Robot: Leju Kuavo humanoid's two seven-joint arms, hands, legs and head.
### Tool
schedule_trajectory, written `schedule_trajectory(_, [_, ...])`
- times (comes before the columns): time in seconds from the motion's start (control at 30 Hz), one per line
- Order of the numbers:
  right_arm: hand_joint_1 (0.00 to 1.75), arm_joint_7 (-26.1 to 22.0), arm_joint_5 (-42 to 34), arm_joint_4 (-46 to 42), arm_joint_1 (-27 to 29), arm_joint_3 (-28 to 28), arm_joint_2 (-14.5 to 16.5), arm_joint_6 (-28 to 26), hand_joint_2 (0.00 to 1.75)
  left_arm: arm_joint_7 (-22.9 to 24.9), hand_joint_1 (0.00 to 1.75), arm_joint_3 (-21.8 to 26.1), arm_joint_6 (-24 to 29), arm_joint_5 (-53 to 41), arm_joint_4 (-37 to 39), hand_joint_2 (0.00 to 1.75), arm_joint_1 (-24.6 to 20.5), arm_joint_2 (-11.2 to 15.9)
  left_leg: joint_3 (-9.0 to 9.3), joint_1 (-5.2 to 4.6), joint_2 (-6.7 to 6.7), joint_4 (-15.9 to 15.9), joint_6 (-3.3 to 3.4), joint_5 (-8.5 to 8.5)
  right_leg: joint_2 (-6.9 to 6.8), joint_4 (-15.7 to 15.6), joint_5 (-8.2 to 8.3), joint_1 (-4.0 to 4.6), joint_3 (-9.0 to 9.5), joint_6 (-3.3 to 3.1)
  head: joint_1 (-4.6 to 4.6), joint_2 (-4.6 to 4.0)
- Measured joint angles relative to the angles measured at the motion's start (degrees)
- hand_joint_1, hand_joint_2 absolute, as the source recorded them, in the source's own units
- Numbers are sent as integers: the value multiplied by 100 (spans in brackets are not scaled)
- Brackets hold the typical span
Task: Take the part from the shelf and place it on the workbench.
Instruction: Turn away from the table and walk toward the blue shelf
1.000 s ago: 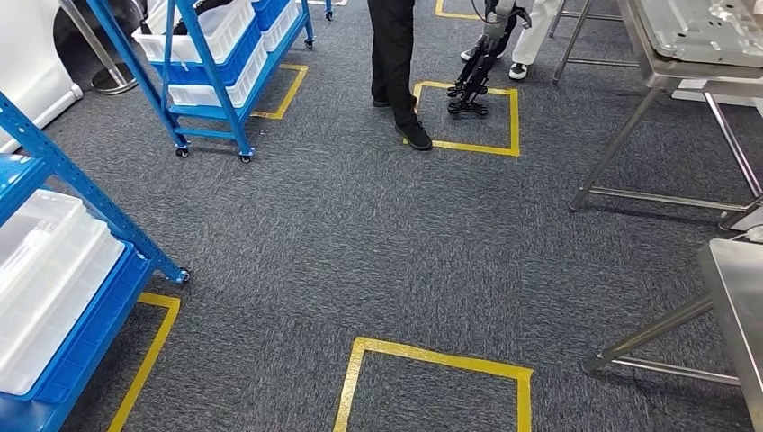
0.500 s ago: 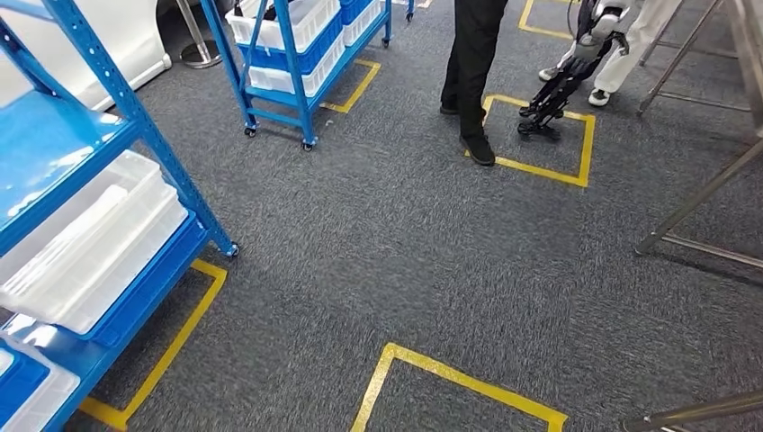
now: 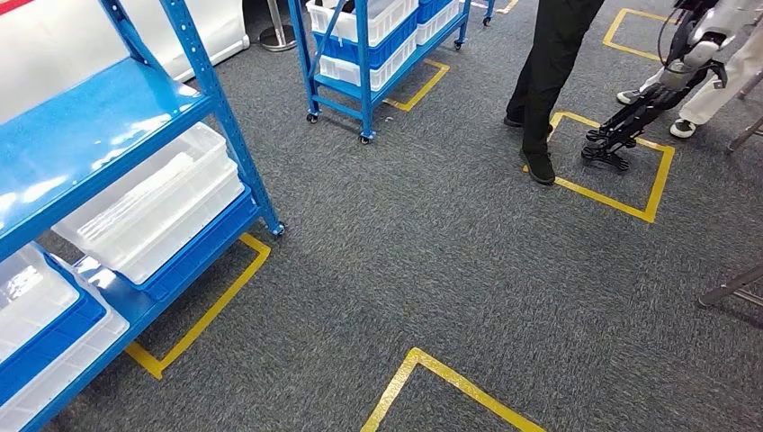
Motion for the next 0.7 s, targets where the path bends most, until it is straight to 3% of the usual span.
schedule_trajectory(0.07, [0, 1, 0, 0, -31, 1, 3, 3, 0, 1, 0, -1, 0, 0, 0, 0, 15, 7, 20, -10, -114, -35, 75, 18, -60, -20, -18, -13, 48, 65, -1, 0])
schedule_trajectory(0.13, [0, 0, 0, 0, -43, -1, 4, 4, 0, 2, 0, 0, 1, 0, 0, 0, 19, 12, 85, 14, -234, -128, 148, 64, 157, 101, -129, -27, 39, 120, 3, 0])
schedule_trajectory(0.2, [0, -2, 0, 0, -28, 0, 2, 5, 0, 4, 0, 1, 0, -1, 0, 0, -5, 12, 117, 25, -349, -173, 205, 92, 494, 633, -435, -34, -210, 133, 5, 0])
schedule_trajectory(0.27, [0, -2, 0, 0, -14, 1, -2, 9, 0, 4, 0, 1, -2, -2, 0, 0, -23, 12, 114, 16, -489, -162, 235, 87, 605, 1322, -694, -33, -593, 130, 5, 0])
schedule_trajectory(0.3, [0, -2, 1, 0, -10, 1, -3, 11, 0, 4, 0, 1, -3, -2, 0, 0, -23, 12, 118, 12, -572, -153, 239, 80, 616, 1479, -674, -33, -708, 131, 5, 0])
schedule_trajectory(0.33, [0, -2, 1, 0, -6, 0, -4, 13, 0, 4, 0, 1, -4, -3, 0, 0, -19, 12, 125, 12, -661, -138, 235, 69, 626, 1432, -537, -34, -729, 130, 5, 0])
schedule_trajectory(0.37, [0, -2, 2, 0, -4, -1, -5, 13, 0, 4, 0, 1, -4, -5, 0, 0, -14, 11, 133, 16, -752, -117, 226, 54, 656, 1169, -307, -38, -647, 123, 5, 0])
schedule_trajectory(0.43, [0, -6, 2, 1, 7, -1, -14, 20, 0, 3, 0, 1, -5, -22, 0, 0, -13, 4, 125, 20, -917, -48, 184, 6, 873, 463, 72, -56, -376, 99, 4, 0])
schedule_trajectory(0.5, [0, -19, 2, 2, 10, 0, -24, 30, 0, -3, 0, 1, -5, -38, 0, 0, -19, -3, 81, 29, -1055, 1, 116, -22, 1058, 125, 153, -59, -241, 80, 3, 0])
schedule_trajectory(0.57, [0, -28, 2, 2, -3, 1, -30, 35, 0, -7, 0, 1, -5, -45, 1, 0, -6, -8, 43, 52, -1181, -9, 37, -15, 999, 94, 140, -42, -219, 48, 1, 0])
schedule_trajectory(0.6, [0, -27, 2, 2, -9, 1, -32, 36, 0, -7, 0, 1, -5, -48, 1, 0, 9, -13, 37, 61, -1155, -3, 6, -24, 930, 65, 150, -44, -197, 17, 1, 0])
schedule_trajectory(0.63, [0, -26, 2, 2, -9, -1, -34, 36, 0, -8, 0, 1, -4, -52, 2, 0, 18, -18, 5, 57, -1032, 69, -24, -76, 858, 29, 161, -51, -175, -19, -3, 0])
schedule_trajectory(0.7, [0, -26, 2, 2, 9, -3, -37, 40, 0, -13, 0, 1, 5, -65, 2, 0, 8, -23, -233, 49, -645, 571, -73, -361, 691, -19, 168, -55, -146, -74, -6, 0])
